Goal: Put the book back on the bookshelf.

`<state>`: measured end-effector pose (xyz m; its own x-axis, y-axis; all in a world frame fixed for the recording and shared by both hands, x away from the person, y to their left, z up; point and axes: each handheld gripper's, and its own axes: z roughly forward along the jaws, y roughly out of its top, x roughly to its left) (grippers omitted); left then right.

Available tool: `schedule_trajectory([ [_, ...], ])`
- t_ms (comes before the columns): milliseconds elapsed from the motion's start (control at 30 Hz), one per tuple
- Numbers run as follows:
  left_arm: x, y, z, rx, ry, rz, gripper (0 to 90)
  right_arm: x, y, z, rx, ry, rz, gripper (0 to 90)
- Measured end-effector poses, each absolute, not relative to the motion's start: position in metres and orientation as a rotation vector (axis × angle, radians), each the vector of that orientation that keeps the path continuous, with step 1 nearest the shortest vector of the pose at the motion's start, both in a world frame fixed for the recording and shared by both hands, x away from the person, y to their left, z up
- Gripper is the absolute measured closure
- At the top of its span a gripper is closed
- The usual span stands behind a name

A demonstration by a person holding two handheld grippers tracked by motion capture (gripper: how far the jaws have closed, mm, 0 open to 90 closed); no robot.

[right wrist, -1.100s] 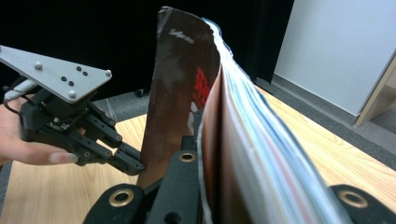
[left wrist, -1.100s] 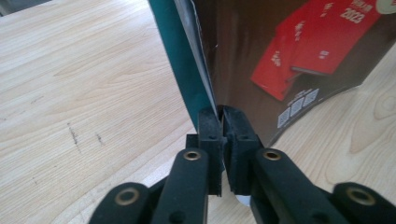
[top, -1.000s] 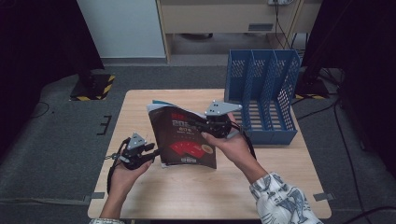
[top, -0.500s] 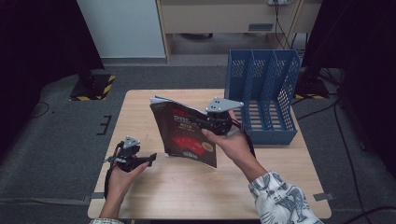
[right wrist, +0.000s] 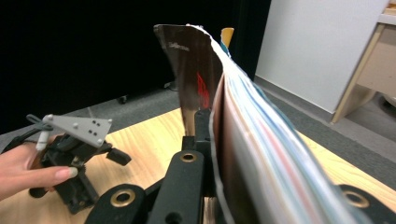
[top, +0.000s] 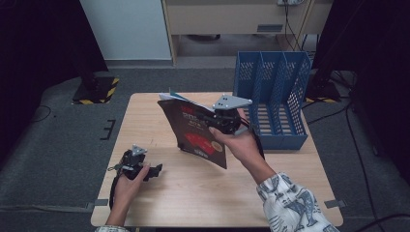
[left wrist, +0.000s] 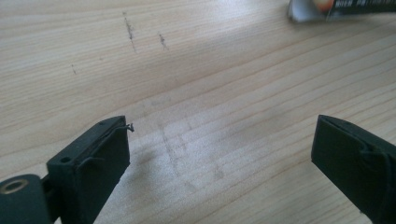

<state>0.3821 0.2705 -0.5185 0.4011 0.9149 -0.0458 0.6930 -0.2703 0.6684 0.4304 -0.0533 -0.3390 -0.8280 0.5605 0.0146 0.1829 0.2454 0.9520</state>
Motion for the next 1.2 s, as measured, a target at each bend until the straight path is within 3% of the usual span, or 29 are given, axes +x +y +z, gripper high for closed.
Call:
schedule_trajectory([
  [733, 0.385, 0.264, -0.529, 2.055, 1.383, 0.466, 3.5, 0.441, -0.053, -0.313, 0.737, 2.154, 1.585, 87.2],
  [1200, 0.383, 0.261, -0.535, 2.063, 1.351, 0.529, 0.0, 0.444, -0.060, -0.286, 0.759, 2.125, 1.587, 87.2],
])
